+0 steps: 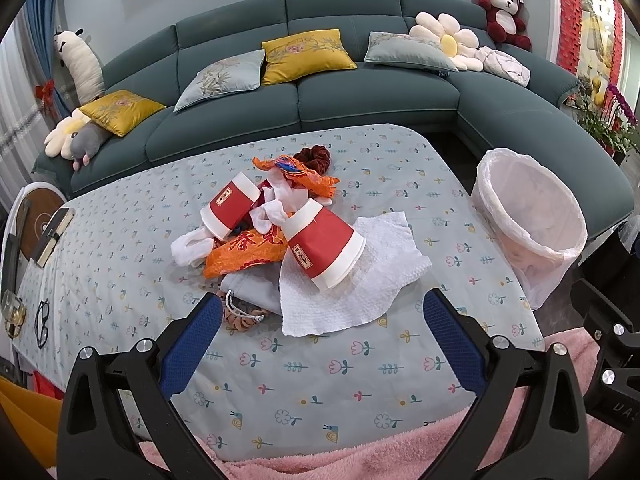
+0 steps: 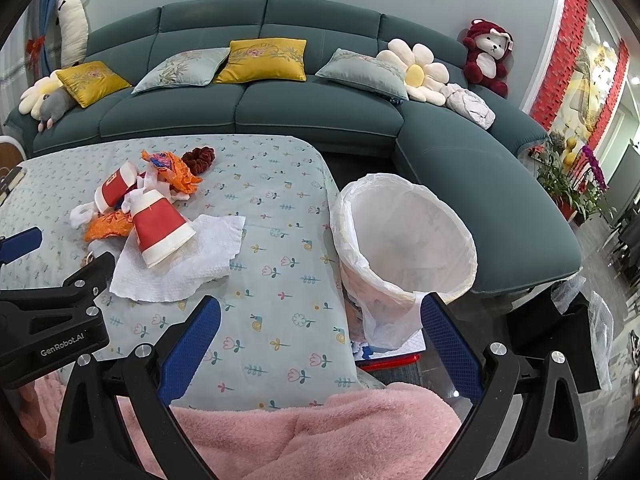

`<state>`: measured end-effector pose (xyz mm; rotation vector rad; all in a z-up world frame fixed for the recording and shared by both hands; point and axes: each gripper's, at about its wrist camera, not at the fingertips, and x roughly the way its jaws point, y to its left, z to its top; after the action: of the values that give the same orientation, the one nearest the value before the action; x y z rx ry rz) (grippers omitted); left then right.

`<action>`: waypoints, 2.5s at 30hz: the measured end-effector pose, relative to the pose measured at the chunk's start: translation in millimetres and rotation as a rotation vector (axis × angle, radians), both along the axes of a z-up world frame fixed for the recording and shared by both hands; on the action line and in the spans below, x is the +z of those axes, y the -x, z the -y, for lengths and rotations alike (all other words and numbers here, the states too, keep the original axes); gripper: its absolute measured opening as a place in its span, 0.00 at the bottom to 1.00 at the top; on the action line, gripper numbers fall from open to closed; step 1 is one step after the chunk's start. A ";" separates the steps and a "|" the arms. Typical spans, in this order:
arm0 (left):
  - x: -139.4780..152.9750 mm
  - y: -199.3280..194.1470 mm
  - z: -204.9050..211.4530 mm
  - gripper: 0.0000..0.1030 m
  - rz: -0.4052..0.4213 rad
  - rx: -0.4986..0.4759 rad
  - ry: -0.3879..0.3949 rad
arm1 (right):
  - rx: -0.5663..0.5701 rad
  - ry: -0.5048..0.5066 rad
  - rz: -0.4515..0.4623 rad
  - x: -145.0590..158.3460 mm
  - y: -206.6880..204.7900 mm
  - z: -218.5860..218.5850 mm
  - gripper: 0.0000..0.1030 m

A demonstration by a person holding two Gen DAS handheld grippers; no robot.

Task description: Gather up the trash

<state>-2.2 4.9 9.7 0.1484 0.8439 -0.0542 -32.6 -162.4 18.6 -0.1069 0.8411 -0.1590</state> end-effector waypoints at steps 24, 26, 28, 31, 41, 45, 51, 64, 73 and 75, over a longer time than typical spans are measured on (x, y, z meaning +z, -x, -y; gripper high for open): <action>-8.9 -18.2 -23.9 0.93 -0.002 0.061 0.034 | 0.020 -0.010 0.033 -3.4 -25.1 -15.2 0.93; -10.7 -21.8 -29.3 0.93 0.003 0.072 0.035 | 0.030 -0.011 0.039 -5.0 -30.6 -20.1 0.93; -13.1 -24.8 -35.5 0.93 0.008 0.075 0.046 | 0.037 -0.016 0.042 -7.7 -35.0 -24.0 0.93; -22.3 -30.6 -45.1 0.93 -0.004 0.082 0.060 | 0.045 -0.036 0.031 -17.0 -45.4 -27.7 0.93; -73.5 -52.3 -86.0 0.93 -0.153 0.191 0.131 | 0.074 -0.097 -0.043 -59.9 -75.0 -41.6 0.93; -89.0 -56.2 -90.7 0.93 -0.201 0.207 0.150 | 0.093 -0.106 -0.062 -70.9 -81.4 -47.6 0.93; -102.5 -59.7 -96.3 0.93 -0.239 0.229 0.157 | 0.103 -0.132 -0.097 -84.6 -88.0 -49.9 0.92; -105.8 -82.0 -102.1 0.84 -0.214 0.231 0.158 | 0.173 -0.190 -0.179 -120.7 -116.2 -74.5 0.84; -118.6 -96.2 -114.0 0.40 -0.265 0.225 0.234 | 0.249 -0.192 -0.254 -146.2 -127.5 -98.0 0.40; -117.5 -97.2 -111.2 0.27 -0.261 0.217 0.234 | 0.256 -0.209 -0.264 -148.5 -128.0 -97.9 0.20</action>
<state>95.0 116.0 -107.8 -0.1741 1.1022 0.0328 95.4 -64.5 -129.9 -0.0391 1.0930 0.1878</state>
